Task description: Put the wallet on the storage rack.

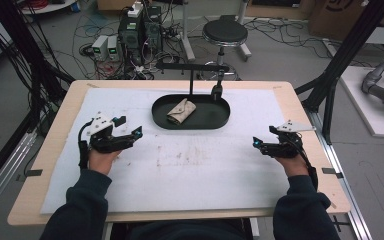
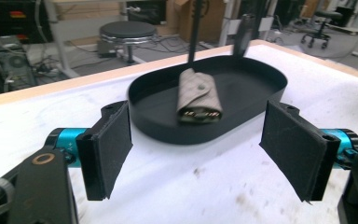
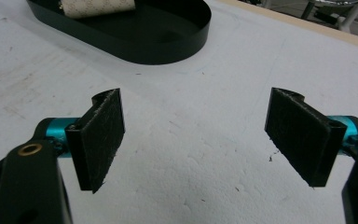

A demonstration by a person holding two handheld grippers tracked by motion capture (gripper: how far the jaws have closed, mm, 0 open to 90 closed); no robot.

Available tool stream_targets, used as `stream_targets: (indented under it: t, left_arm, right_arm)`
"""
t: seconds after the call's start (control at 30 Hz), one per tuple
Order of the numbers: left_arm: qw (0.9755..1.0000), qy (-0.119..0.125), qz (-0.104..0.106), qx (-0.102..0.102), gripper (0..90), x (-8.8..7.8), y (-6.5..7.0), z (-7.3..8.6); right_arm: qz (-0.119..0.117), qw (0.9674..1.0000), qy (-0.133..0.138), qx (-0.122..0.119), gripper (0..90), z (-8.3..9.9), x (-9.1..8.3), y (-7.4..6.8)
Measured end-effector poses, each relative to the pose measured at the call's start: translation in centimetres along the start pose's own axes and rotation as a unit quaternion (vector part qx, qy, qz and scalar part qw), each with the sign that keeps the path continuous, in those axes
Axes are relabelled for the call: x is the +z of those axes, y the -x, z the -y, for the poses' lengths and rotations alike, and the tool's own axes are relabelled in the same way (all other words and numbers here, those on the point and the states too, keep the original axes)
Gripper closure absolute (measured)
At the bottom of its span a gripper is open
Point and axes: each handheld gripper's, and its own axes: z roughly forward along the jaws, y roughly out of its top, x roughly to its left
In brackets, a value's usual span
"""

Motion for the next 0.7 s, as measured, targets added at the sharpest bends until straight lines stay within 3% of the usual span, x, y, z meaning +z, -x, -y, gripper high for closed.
stream_targets:
  t: [0.07,0.2,0.43,0.7]
  left_arm:
    - [0.9999,0.009,-0.010,0.002,24.1,-1.1,-0.3,0.2]
    - [0.9995,0.007,-0.025,-0.016,19.2,-2.0,-0.6,0.9]
    - [0.9996,0.001,-0.026,-0.009,19.4,-1.9,-0.6,1.5]
    - [0.9993,0.003,-0.034,-0.017,19.6,-2.1,-0.9,1.6]
  right_arm:
    - [0.000,1.0000,0.005,-0.001,20.3,0.0,-0.1,-0.1]
    - [0.004,1.0000,0.004,-0.007,20.3,0.0,-0.3,-0.3]
    - [0.009,0.9998,0.005,-0.016,20.3,-0.2,-0.2,-0.8]
    - [0.011,0.9996,0.000,-0.027,20.3,-0.3,-0.1,-1.0]
